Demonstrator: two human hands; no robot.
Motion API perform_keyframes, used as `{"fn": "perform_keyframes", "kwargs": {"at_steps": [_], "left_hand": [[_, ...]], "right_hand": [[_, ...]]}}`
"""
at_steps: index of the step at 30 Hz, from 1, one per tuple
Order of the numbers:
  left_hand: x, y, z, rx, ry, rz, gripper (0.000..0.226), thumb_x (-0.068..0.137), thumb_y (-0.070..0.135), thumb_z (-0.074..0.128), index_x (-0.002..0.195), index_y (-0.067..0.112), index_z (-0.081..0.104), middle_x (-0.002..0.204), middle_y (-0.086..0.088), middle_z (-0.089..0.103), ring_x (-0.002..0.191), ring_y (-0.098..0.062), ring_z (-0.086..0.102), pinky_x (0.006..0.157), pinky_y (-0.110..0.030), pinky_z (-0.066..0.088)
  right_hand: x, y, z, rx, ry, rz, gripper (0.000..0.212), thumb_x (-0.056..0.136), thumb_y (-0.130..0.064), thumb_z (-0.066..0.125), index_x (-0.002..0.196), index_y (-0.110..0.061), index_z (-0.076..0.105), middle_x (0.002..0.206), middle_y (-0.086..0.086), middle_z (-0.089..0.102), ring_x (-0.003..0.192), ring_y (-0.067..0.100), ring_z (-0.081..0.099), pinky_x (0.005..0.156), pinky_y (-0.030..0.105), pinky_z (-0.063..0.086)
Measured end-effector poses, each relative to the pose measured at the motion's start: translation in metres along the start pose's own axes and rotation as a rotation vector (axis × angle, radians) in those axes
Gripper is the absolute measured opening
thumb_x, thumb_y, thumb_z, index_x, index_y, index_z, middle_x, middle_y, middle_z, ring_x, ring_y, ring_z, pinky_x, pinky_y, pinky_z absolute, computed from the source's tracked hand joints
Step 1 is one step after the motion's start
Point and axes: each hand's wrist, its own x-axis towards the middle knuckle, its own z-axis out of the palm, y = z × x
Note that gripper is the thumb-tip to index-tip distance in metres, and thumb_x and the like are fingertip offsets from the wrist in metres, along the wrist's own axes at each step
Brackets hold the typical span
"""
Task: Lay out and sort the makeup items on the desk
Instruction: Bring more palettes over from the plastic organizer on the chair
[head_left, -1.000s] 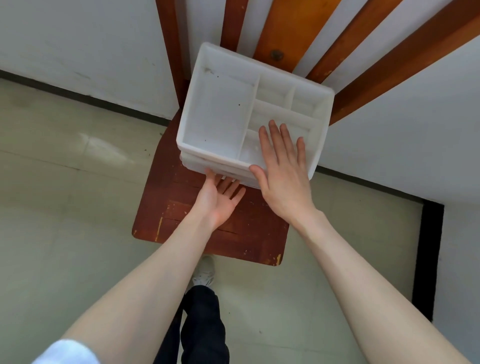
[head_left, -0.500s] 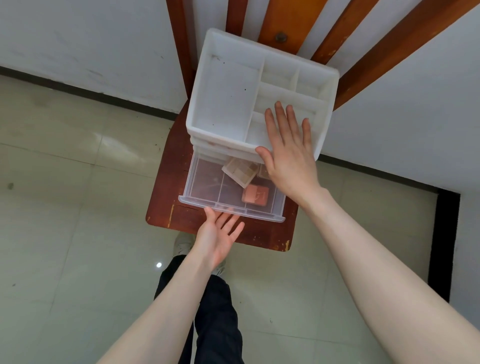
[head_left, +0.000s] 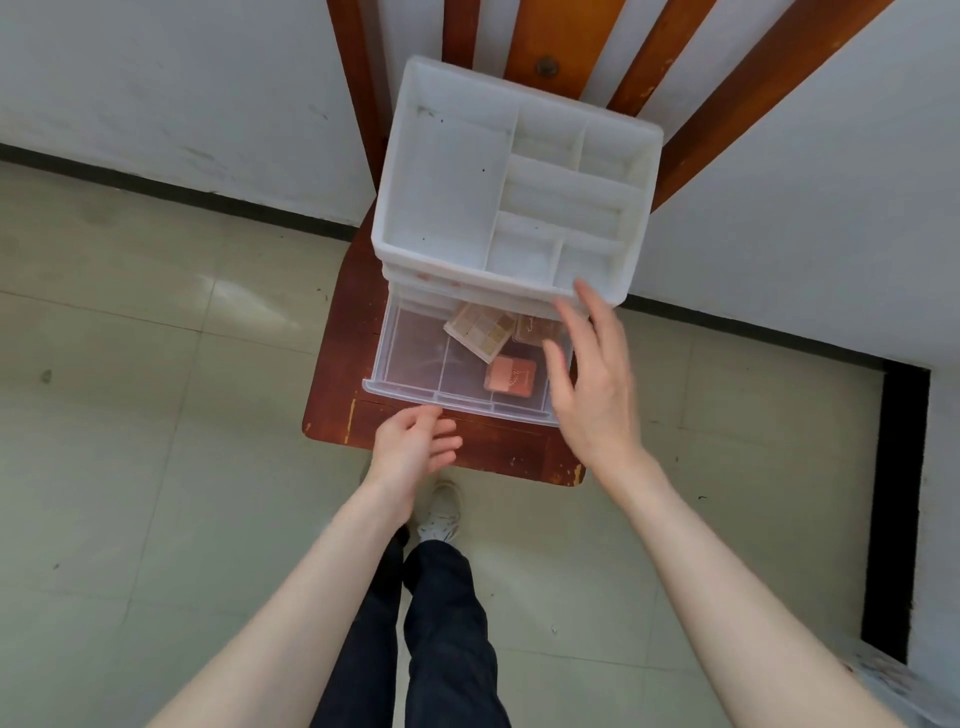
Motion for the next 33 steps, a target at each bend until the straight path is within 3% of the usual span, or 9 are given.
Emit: {"fn": "perform_keyframes", "kwargs": {"at_steps": [2, 4, 6, 8, 13, 19, 25, 29, 33], "left_hand": [[0.003, 0.012, 0.003, 0.274, 0.137, 0.252, 0.021, 0.095, 0.01, 0.046, 0.109, 0.007, 0.061, 0.09, -0.003, 0.067, 0.083, -0.018, 0.065, 0.077, -0.028, 0.053], [0.014, 0.027, 0.011, 0.539, 0.246, 0.451, 0.023, 0.093, 0.008, 0.045, 0.106, 0.011, 0.064, 0.098, -0.003, 0.068, 0.091, -0.018, 0.063, 0.081, -0.022, 0.045], [0.033, 0.038, 0.023, 0.728, 0.266, 0.543, 0.026, 0.093, 0.011, 0.048, 0.115, 0.007, 0.059, 0.113, -0.009, 0.063, 0.105, -0.023, 0.058, 0.085, -0.024, 0.039], [0.058, 0.041, 0.036, 0.818, 0.246, 0.529, 0.032, 0.092, 0.018, 0.054, 0.119, 0.002, 0.054, 0.12, -0.016, 0.057, 0.114, -0.03, 0.051, 0.091, -0.032, 0.038], [0.094, 0.049, 0.057, 0.527, 0.219, 0.284, 0.054, 0.077, 0.031, 0.072, 0.12, 0.006, 0.05, 0.119, -0.013, 0.059, 0.11, -0.031, 0.056, 0.092, -0.039, 0.048], [0.1, 0.05, 0.057, 0.21, 0.182, 0.09, 0.042, 0.075, 0.012, 0.076, 0.111, 0.0, 0.058, 0.113, -0.016, 0.063, 0.098, -0.029, 0.062, 0.082, -0.037, 0.055], [0.088, 0.056, 0.037, 0.145, 0.105, 0.038, 0.023, 0.085, 0.004, 0.063, 0.104, 0.003, 0.049, 0.115, -0.018, 0.059, 0.098, -0.029, 0.061, 0.063, -0.027, 0.053], [0.083, 0.059, 0.031, 0.16, 0.065, 0.024, 0.024, 0.088, 0.004, 0.059, 0.111, 0.0, 0.05, 0.114, -0.018, 0.058, 0.089, -0.024, 0.059, 0.065, -0.027, 0.054], [0.082, 0.059, 0.027, 0.194, 0.048, 0.027, 0.029, 0.089, 0.007, 0.058, 0.116, -0.001, 0.049, 0.117, -0.018, 0.058, 0.098, -0.027, 0.06, 0.073, -0.029, 0.052]], "right_hand": [[-0.022, 0.0, 0.006, 0.162, -0.088, 0.207, 0.034, 0.094, -0.011, 0.047, 0.127, -0.005, 0.053, 0.134, 0.008, 0.049, 0.123, 0.015, 0.044, 0.11, 0.019, 0.029], [-0.026, 0.004, 0.017, 0.199, -0.273, 0.363, 0.034, 0.095, -0.008, 0.046, 0.128, -0.007, 0.052, 0.128, 0.006, 0.053, 0.116, 0.013, 0.049, 0.105, 0.024, 0.036], [-0.019, 0.01, 0.031, 0.093, -0.409, 0.351, 0.034, 0.096, -0.007, 0.043, 0.129, -0.005, 0.053, 0.129, 0.01, 0.054, 0.119, 0.02, 0.049, 0.099, 0.019, 0.03], [-0.007, 0.014, 0.043, 0.015, -0.447, 0.334, 0.032, 0.095, -0.004, 0.042, 0.123, -0.001, 0.056, 0.124, 0.014, 0.055, 0.116, 0.027, 0.05, 0.091, 0.02, 0.031], [0.009, 0.022, 0.07, -0.193, -0.53, 0.451, 0.03, 0.088, -0.001, 0.051, 0.118, 0.001, 0.053, 0.12, 0.019, 0.053, 0.112, 0.034, 0.049, 0.088, 0.037, 0.041], [0.009, 0.025, 0.083, -0.269, -0.539, 0.515, 0.044, 0.085, 0.001, 0.058, 0.127, -0.002, 0.047, 0.127, 0.018, 0.044, 0.114, 0.034, 0.047, 0.091, 0.051, 0.048], [0.014, 0.024, 0.086, -0.269, -0.602, 0.539, 0.043, 0.088, -0.01, 0.058, 0.127, 0.001, 0.046, 0.133, 0.02, 0.038, 0.116, 0.036, 0.045, 0.1, 0.043, 0.042], [0.019, 0.023, 0.084, -0.237, -0.632, 0.544, 0.049, 0.086, -0.013, 0.061, 0.13, 0.001, 0.043, 0.135, 0.02, 0.038, 0.116, 0.036, 0.047, 0.098, 0.038, 0.041], [0.012, 0.023, 0.077, -0.077, -0.6, 0.633, 0.035, 0.086, -0.012, 0.06, 0.118, -0.002, 0.05, 0.117, 0.018, 0.056, 0.107, 0.034, 0.055, 0.087, 0.038, 0.045]]}}
